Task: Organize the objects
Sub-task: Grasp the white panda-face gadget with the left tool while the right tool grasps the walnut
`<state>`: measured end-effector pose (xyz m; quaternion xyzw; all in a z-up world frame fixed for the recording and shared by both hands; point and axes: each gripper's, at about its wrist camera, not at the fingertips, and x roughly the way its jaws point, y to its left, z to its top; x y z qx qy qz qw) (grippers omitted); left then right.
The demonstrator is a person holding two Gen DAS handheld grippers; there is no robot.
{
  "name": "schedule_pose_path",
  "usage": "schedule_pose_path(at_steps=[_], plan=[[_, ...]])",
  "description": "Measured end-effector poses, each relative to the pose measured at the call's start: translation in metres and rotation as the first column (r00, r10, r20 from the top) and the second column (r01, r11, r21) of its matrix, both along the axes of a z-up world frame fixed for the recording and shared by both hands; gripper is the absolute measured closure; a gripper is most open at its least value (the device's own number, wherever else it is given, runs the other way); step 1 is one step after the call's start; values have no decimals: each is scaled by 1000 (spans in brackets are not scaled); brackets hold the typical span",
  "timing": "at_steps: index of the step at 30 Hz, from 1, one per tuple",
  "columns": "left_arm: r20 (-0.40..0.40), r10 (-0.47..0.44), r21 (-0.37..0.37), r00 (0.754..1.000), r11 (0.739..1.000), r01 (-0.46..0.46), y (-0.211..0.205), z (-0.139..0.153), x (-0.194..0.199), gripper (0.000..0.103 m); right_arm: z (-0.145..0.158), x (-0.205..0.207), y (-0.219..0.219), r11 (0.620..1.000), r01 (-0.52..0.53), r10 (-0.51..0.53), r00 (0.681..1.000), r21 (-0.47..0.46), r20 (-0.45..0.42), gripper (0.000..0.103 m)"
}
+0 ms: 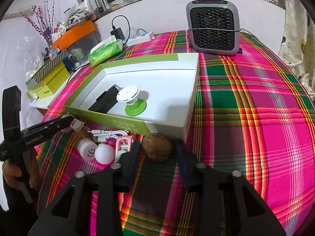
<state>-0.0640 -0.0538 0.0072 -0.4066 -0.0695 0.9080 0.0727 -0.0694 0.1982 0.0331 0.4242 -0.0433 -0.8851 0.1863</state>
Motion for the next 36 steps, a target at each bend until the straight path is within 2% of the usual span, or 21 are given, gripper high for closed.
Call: schedule_pose_path(at_steps=[13, 25, 36], plan=[[-69, -17, -83, 997, 996, 11, 14, 14, 20, 75, 8, 11, -2, 1000, -11, 11, 999, 3, -45, 69], [-128, -23, -101, 992, 995, 10, 21, 36, 36, 75, 26, 24, -13, 999, -45, 47, 992, 17, -117, 69], [-163, -62, -122, 985, 992, 43, 37, 50, 33, 75, 39, 24, -26, 997, -67, 73, 985, 41, -157, 69]])
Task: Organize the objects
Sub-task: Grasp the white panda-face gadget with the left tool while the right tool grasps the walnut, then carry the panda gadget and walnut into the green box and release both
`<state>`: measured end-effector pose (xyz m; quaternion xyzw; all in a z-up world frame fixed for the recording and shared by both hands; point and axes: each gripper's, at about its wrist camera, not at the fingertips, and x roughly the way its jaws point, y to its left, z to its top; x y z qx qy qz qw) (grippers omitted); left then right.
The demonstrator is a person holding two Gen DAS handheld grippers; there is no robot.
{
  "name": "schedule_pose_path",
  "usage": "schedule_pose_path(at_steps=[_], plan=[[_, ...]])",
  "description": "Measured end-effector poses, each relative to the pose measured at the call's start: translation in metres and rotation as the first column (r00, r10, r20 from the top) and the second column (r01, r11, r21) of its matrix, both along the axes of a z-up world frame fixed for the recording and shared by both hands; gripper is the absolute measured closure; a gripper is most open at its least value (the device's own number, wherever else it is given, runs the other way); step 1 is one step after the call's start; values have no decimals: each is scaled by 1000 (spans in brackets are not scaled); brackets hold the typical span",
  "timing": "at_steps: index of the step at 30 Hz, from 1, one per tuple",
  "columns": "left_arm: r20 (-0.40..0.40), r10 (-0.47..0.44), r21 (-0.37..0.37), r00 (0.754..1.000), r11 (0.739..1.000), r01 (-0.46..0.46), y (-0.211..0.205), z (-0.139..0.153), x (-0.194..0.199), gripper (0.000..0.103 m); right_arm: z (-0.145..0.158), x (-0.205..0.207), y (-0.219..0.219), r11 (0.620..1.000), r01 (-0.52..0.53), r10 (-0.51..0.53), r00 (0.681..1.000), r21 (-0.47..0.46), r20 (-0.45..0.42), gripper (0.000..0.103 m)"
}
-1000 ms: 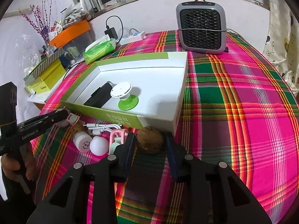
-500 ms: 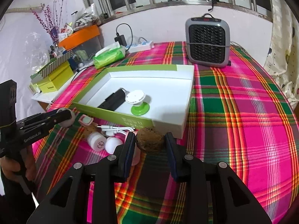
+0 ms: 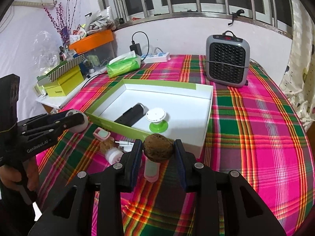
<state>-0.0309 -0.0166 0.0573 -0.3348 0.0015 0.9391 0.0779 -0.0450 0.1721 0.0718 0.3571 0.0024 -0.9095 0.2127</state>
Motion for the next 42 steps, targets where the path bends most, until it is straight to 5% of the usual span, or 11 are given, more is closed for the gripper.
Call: schedule_pose_path(at_steps=[24, 42], plan=[[-23, -79, -32, 997, 996, 78, 38, 11, -43, 74, 9, -25, -20, 996, -22, 27, 998, 83, -57, 69], [38, -76, -40, 996, 996, 77, 43, -12, -74, 74, -8, -53, -30, 994, -39, 42, 999, 104, -26, 69]])
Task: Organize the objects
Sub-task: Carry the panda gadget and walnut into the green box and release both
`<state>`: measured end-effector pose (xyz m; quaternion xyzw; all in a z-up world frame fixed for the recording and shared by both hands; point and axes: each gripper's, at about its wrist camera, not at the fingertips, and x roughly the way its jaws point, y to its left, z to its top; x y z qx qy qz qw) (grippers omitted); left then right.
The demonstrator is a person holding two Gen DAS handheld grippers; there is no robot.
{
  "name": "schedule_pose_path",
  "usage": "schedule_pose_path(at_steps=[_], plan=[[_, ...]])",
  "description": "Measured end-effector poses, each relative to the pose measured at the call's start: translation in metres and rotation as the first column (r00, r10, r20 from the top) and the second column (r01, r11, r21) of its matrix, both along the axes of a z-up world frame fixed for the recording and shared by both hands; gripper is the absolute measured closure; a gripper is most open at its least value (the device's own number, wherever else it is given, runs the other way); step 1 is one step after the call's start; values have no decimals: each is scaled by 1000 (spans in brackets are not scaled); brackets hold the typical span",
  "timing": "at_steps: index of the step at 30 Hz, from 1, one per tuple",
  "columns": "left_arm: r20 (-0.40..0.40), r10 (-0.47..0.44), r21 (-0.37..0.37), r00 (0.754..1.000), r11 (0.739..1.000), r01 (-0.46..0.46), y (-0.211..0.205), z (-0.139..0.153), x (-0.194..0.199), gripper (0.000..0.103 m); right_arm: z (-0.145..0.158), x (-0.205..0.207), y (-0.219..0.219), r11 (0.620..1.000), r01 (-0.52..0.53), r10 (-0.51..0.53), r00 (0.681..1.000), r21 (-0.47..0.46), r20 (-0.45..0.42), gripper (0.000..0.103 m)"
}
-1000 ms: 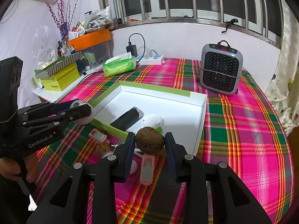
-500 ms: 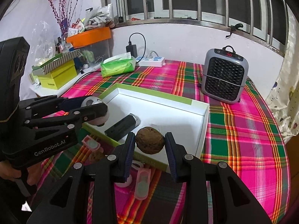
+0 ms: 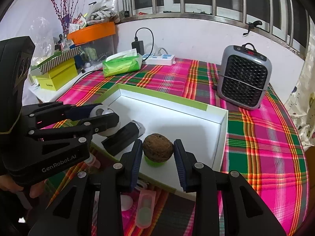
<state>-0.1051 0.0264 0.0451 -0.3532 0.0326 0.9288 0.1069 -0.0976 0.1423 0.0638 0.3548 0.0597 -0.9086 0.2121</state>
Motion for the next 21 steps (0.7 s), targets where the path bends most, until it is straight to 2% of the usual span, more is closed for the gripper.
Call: schedule_pose_path(at_steps=[12, 21], plan=[[6, -15, -13, 1000, 1000, 15, 7, -6, -4, 74, -2, -6, -9, 1000, -10, 10, 1000, 25, -10, 69], [-3, -7, 8, 1000, 1000, 7, 3, -4, -6, 74, -2, -15, -3, 1000, 9, -9, 1000, 14, -11, 69]])
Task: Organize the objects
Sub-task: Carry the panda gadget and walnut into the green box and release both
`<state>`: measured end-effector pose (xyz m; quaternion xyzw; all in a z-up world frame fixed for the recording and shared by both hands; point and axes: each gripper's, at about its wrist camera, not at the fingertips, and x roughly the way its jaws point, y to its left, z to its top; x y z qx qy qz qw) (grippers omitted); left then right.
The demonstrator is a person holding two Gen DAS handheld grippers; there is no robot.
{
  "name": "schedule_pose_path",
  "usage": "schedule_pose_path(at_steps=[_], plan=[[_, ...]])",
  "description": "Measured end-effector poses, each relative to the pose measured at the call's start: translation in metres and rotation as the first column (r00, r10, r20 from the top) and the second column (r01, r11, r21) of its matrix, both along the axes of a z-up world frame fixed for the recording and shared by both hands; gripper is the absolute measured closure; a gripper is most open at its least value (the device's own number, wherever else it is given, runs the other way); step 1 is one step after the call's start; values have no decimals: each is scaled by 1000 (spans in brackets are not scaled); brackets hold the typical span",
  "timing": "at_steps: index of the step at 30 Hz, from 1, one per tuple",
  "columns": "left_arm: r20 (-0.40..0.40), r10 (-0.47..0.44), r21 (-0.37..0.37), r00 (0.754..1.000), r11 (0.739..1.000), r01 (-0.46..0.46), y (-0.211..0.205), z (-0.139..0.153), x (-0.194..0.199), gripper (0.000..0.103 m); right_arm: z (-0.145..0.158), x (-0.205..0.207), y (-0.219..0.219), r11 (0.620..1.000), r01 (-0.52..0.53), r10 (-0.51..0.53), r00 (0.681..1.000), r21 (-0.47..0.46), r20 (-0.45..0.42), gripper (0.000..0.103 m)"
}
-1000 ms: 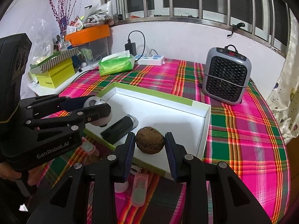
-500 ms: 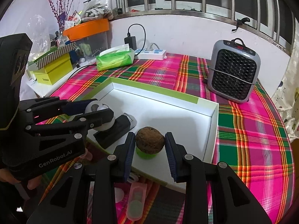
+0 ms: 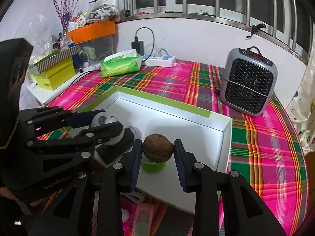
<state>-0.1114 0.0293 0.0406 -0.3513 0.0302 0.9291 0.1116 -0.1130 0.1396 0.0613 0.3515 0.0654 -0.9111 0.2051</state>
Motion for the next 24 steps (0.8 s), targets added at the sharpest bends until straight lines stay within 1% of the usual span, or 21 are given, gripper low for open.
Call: schedule_pose_path(at_steps=[3, 7, 10, 13, 15, 18, 24], plan=[[0, -11, 6, 1000, 1000, 11, 2, 0, -1, 74, -1, -3, 2, 1000, 16, -16, 1000, -2, 4, 69], [-2, -31, -5, 1000, 999, 31, 8, -2, 0, 74, -2, -5, 4, 1000, 30, -30, 1000, -1, 4, 69], [14, -44, 0, 999, 999, 44, 10, -5, -2, 74, -3, -6, 7, 999, 44, -44, 999, -12, 9, 69], [34, -55, -22, 998, 998, 56, 14, -11, -4, 75, -3, -7, 8, 999, 51, -51, 999, -13, 8, 69], [45, -62, -28, 997, 998, 63, 16, -13, -5, 77, -4, -7, 8, 999, 50, -50, 999, -17, 11, 69], [40, -62, -46, 997, 997, 63, 18, -13, -4, 77, -4, -7, 8, 999, 50, -49, 999, -19, 13, 69], [34, -42, -49, 999, 998, 44, 14, -13, -3, 77, -4, -2, 5, 999, 3, -2, 1000, -38, 12, 69]])
